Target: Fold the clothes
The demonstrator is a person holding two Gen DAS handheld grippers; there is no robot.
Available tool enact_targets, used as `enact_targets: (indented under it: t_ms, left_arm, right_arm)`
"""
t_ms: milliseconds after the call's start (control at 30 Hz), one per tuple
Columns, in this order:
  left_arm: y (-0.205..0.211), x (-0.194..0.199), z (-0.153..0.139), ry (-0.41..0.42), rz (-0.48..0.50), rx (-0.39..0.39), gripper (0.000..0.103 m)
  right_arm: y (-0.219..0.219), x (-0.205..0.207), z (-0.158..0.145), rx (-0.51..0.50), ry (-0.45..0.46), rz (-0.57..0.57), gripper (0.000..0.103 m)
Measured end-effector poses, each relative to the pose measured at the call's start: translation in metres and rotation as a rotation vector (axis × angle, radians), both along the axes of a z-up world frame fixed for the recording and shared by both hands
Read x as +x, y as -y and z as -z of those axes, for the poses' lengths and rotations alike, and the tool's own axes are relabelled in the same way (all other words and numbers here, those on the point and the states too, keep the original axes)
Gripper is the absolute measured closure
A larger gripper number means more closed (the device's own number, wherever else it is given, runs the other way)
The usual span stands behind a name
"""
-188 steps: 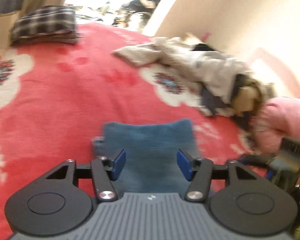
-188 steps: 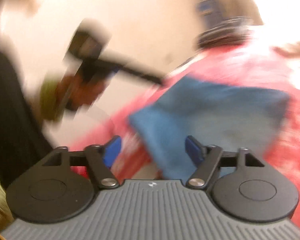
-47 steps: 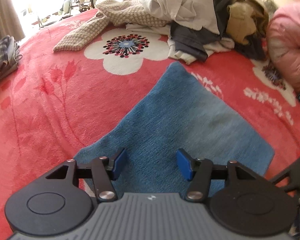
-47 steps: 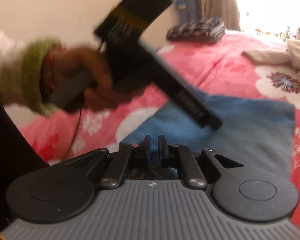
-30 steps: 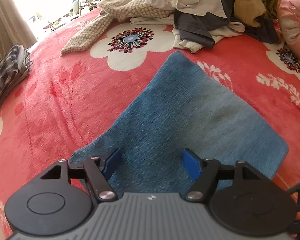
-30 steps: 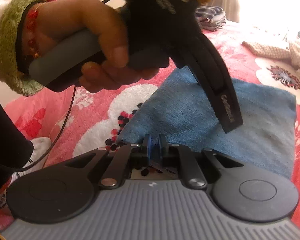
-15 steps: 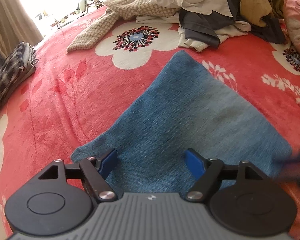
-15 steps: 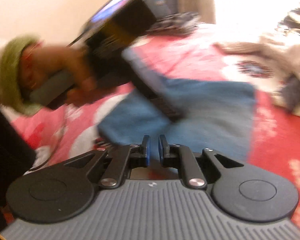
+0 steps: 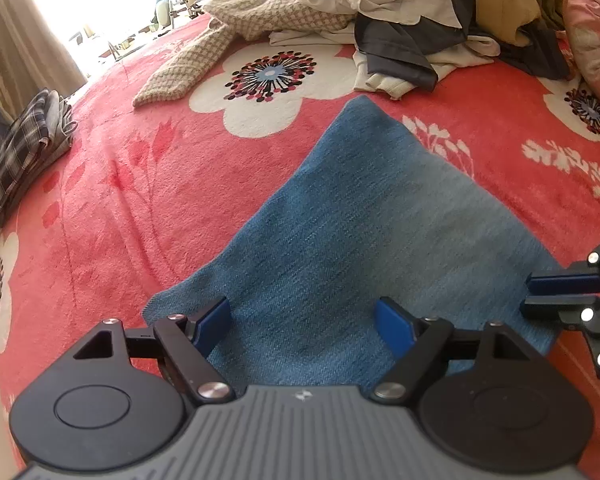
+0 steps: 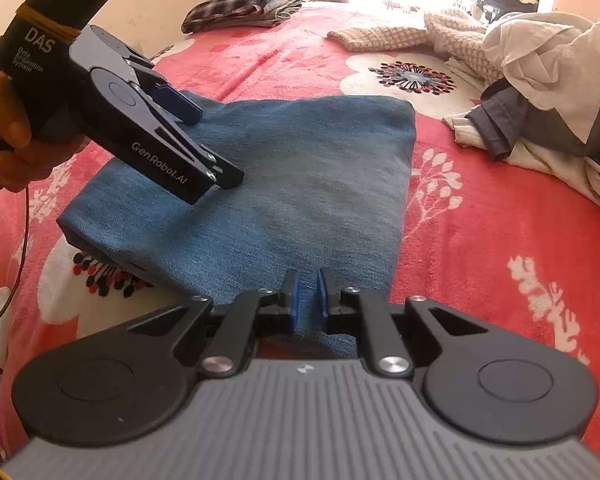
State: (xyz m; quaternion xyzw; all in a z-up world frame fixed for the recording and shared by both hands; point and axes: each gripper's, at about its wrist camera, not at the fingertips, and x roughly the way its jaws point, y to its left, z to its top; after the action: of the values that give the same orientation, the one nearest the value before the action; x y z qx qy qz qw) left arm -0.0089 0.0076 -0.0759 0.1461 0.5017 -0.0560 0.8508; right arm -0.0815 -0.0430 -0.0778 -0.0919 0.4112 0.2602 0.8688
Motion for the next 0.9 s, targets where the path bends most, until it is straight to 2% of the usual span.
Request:
enact_targets:
  t_ms: [900]
  left_arm:
    - [-0.0005, -0.0013, -0.0002, 0.007, 0.013, 0.006, 0.021]
  right_arm:
    - [-0.0025, -0.0007, -0.0007, -0.014, -0.004, 0.004, 0.094]
